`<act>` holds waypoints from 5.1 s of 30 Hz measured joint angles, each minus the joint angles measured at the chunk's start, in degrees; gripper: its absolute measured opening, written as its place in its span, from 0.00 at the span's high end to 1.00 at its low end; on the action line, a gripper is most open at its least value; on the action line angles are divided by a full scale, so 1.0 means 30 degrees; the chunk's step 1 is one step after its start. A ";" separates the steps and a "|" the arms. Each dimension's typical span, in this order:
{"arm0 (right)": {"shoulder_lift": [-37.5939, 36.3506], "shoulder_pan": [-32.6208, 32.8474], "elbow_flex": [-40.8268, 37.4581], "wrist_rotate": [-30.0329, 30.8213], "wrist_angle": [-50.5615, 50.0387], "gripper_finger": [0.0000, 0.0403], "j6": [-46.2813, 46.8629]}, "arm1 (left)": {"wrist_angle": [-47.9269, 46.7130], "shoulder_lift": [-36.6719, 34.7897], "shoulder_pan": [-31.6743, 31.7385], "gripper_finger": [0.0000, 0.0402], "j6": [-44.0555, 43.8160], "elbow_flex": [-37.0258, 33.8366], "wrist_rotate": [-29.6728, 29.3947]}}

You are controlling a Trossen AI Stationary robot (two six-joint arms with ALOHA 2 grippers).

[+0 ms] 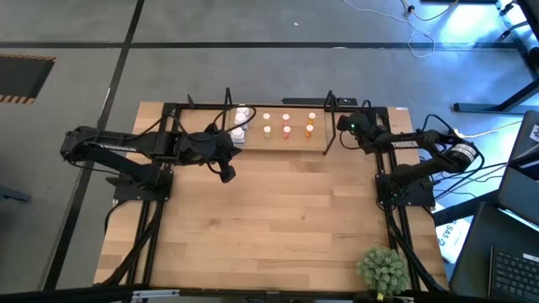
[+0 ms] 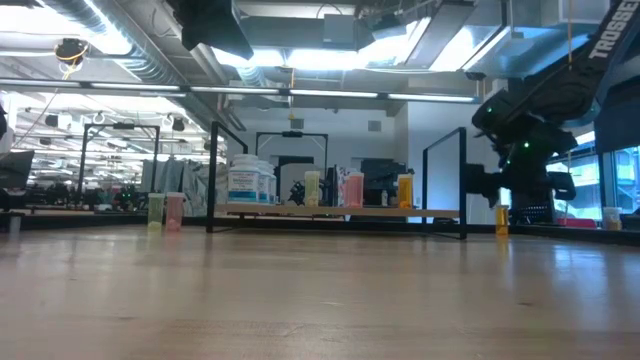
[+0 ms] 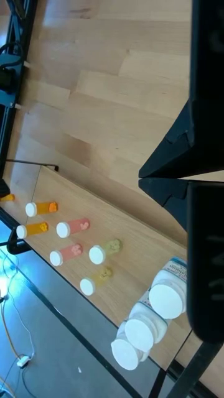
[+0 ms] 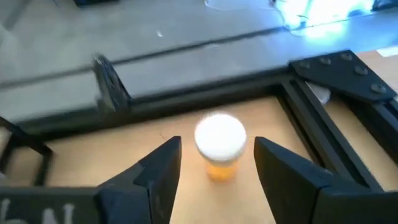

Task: Pick and place medicine bottles onto shelf by color
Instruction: Put the orange pill bottle on the shelf aligned with the other orange pill bottles

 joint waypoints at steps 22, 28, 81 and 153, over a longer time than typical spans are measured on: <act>0.0633 0.0175 0.0429 0.1573 -0.0683 0.49 0.0044 | 0.0006 0.0001 0.0007 1.00 0.0000 0.0000 0.0000; 0.0633 0.0175 0.0429 0.1581 -0.0681 0.49 0.0047 | 0.0000 0.0000 0.0003 1.00 -0.0003 0.0000 0.0000; 0.0626 0.0160 0.0422 0.1420 -0.0552 0.66 0.0872 | 0.0000 0.0001 0.0007 1.00 -0.0001 0.0000 0.0000; 0.0983 0.0235 0.0415 0.0461 -0.0316 0.77 0.0722 | 0.0000 0.0000 0.0004 1.00 -0.0004 0.0000 0.0000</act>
